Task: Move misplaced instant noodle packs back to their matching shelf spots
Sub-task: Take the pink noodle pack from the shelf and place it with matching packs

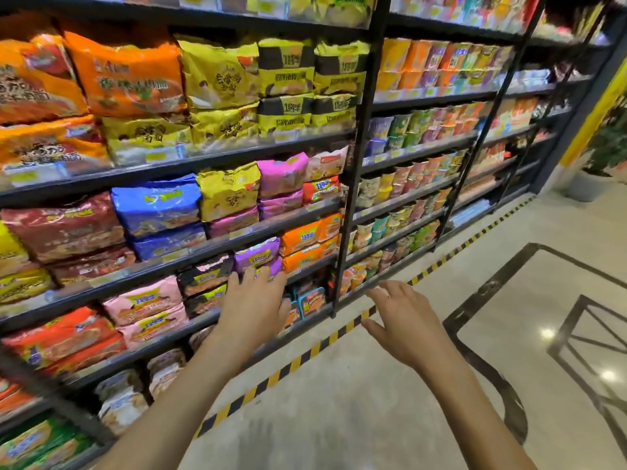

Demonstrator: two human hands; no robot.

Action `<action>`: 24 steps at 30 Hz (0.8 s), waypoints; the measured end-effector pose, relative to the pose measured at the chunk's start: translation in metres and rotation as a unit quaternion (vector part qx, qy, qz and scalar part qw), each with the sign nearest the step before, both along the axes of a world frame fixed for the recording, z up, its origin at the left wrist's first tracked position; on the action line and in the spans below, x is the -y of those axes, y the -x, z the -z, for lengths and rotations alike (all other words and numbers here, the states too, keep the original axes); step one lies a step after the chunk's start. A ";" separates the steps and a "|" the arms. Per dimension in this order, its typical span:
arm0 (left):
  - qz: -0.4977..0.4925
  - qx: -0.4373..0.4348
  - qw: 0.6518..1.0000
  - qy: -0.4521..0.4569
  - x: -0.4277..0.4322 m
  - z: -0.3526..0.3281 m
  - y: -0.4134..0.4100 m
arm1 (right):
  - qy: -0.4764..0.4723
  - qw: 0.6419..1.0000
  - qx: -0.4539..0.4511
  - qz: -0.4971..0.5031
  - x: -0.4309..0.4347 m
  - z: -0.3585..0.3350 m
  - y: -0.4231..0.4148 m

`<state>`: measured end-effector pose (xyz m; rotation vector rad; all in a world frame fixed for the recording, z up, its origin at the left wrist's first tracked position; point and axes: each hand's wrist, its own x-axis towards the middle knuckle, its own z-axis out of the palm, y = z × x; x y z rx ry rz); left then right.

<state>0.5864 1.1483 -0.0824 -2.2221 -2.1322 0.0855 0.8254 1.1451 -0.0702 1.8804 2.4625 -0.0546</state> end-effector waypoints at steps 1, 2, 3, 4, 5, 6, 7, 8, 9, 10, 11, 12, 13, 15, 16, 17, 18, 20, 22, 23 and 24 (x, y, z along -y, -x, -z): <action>0.001 -0.009 1.000 0.002 -0.016 0.000 -0.007 | 0.002 1.000 0.000 0.001 -0.017 0.001 -0.008; 0.003 -0.020 1.000 0.003 -0.032 0.000 -0.014 | 0.004 1.000 -0.003 0.002 -0.033 0.003 -0.015; 0.006 -0.028 1.000 0.005 -0.048 0.001 -0.020 | 0.004 1.000 -0.006 0.003 -0.050 0.005 -0.023; 0.005 -0.034 0.999 0.008 -0.063 0.002 -0.027 | 0.003 1.000 -0.007 0.004 -0.066 0.007 -0.030; 0.002 -0.041 0.999 0.012 -0.078 0.003 -0.033 | 0.002 1.000 -0.007 0.004 -0.083 0.008 -0.037; -0.002 -0.047 0.999 0.015 -0.092 0.005 -0.040 | -0.001 1.000 -0.007 0.002 -0.100 0.009 -0.044; -0.008 -0.050 0.999 0.019 -0.106 0.007 -0.047 | -0.002 1.000 -0.006 -0.001 -0.117 0.010 -0.052; -0.014 -0.052 0.998 0.024 -0.119 0.010 -0.055 | -0.002 1.000 -0.005 -0.006 -0.135 0.011 -0.059; -0.019 -0.053 0.998 0.028 -0.132 0.012 -0.063 | -0.001 1.000 -0.006 -0.012 -0.152 0.013 -0.067; -0.023 -0.056 0.998 0.030 -0.145 0.014 -0.071 | 0.000 1.000 -0.007 -0.019 -0.169 0.014 -0.074; -0.028 -0.058 0.998 0.030 -0.157 0.015 -0.079 | 0.002 1.000 -0.008 -0.028 -0.186 0.017 -0.081; -0.034 -0.056 0.997 0.028 -0.170 0.015 -0.087 | 0.003 0.999 -0.009 -0.038 -0.204 0.018 -0.088; -0.043 -0.050 0.998 0.024 -0.184 0.015 -0.095 | 0.005 0.999 -0.010 -0.049 -0.221 0.019 -0.095; -0.066 -0.036 0.997 0.020 -0.209 0.013 -0.112 | 0.010 0.997 -0.010 -0.070 -0.256 0.018 -0.109; -0.079 -0.031 0.996 0.019 -0.221 0.012 -0.121 | 0.011 0.996 -0.009 -0.083 -0.272 0.016 -0.117; -0.091 -0.029 0.995 0.019 -0.233 0.011 -0.130 | 0.011 0.995 -0.005 -0.097 -0.288 0.014 -0.125; -0.103 -0.028 0.994 0.017 -0.243 0.011 -0.138 | 0.008 0.994 -0.002 -0.111 -0.303 0.011 -0.132; -0.124 -0.024 0.992 0.009 -0.264 0.010 -0.153 | -0.001 0.991 -0.003 -0.135 -0.333 0.006 -0.146; -0.147 -0.017 0.989 -0.002 -0.282 0.011 -0.166 | -0.003 0.988 -0.007 -0.156 -0.360 0.005 -0.158; -0.157 -0.015 0.987 -0.006 -0.290 0.012 -0.172 | -0.001 0.986 -0.007 -0.165 -0.374 0.005 -0.162; -0.166 -0.015 0.986 -0.006 -0.298 0.013 -0.177 | 0.001 0.985 -0.006 -0.174 -0.386 0.007 -0.165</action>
